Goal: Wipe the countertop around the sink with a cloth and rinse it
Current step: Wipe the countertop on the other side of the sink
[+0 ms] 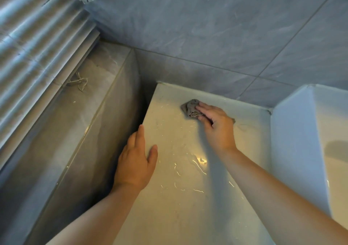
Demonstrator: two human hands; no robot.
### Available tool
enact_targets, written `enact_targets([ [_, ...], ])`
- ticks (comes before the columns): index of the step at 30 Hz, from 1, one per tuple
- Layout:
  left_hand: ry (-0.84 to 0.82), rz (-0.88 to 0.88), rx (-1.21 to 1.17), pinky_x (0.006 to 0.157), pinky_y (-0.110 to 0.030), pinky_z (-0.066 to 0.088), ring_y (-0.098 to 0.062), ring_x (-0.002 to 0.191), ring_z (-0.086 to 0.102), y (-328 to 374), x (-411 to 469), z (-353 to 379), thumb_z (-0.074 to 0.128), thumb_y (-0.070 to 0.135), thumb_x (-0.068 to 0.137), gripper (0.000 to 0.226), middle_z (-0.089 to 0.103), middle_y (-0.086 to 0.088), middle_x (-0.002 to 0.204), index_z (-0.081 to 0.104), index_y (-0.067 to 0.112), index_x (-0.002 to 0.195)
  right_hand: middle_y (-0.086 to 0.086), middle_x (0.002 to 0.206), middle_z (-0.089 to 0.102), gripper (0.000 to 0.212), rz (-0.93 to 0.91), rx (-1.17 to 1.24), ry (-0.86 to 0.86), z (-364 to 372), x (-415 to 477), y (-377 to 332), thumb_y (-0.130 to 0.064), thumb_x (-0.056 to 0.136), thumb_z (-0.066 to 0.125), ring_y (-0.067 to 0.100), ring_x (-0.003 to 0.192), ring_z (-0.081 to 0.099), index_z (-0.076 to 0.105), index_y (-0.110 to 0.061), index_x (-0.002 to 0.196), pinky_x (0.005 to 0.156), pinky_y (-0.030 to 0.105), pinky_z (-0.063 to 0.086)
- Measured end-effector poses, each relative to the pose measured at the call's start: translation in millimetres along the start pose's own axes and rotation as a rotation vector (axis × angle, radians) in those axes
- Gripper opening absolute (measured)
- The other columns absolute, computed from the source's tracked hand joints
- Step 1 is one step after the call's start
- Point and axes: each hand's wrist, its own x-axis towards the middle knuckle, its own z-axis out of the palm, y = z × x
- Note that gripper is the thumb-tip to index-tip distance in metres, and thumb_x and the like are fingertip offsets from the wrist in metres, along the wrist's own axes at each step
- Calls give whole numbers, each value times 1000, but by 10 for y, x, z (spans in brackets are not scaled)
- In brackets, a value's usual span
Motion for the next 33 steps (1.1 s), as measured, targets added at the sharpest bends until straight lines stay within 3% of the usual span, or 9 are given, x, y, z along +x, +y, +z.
enact_targets([
  [5,-6,4,-17,103,-34,37,-23,130,40,11,2,-12,40,44,94,68,26,-4,152,11,21,151,-6,120,65,32,-26,23,-27,74,-368,-171,-16,85,59,12,110,55,68,-16,116,101,25,40],
  [10,-10,2,-24,102,-33,36,-24,130,40,10,-2,-24,43,42,94,68,27,-4,151,12,20,151,-14,121,60,32,-9,63,-81,23,-697,-317,-26,87,54,5,111,53,68,-20,116,102,15,37],
  [15,-6,12,-14,103,-34,36,-24,130,40,-7,7,-12,44,42,94,69,28,-6,151,12,19,151,-19,110,66,35,176,227,-204,-171,-716,-452,-3,84,66,-4,106,60,70,-29,107,97,12,41],
  [18,-7,12,-17,104,-36,37,-24,130,41,-18,4,-1,42,43,94,69,27,-5,152,12,20,151,-16,107,69,35,184,244,-80,-303,-324,-499,0,84,64,-8,102,61,72,-25,106,92,7,41],
  [21,-1,16,-8,104,-37,37,-25,129,42,-29,8,11,42,44,93,69,29,-5,151,14,19,151,-9,113,68,30,52,92,8,-268,183,-437,-3,85,63,-1,106,60,72,-16,110,94,10,39],
  [26,1,7,2,105,-35,36,-23,132,39,-33,10,20,39,47,93,69,26,-2,153,10,23,151,5,121,67,30,23,-57,-86,87,636,-198,-5,85,61,21,113,61,70,-12,113,95,21,41],
  [29,0,12,2,105,-35,37,-22,132,39,-38,13,21,38,48,93,69,26,-2,153,9,23,151,6,121,66,30,29,-15,-29,228,549,-175,-3,85,62,20,114,60,70,-11,113,98,15,35],
  [33,-3,12,-3,105,-35,37,-23,131,40,-34,11,19,40,45,94,69,25,-3,153,9,22,151,4,121,66,31,35,40,-15,263,412,-208,-3,85,63,19,115,58,69,-12,114,103,21,35],
])
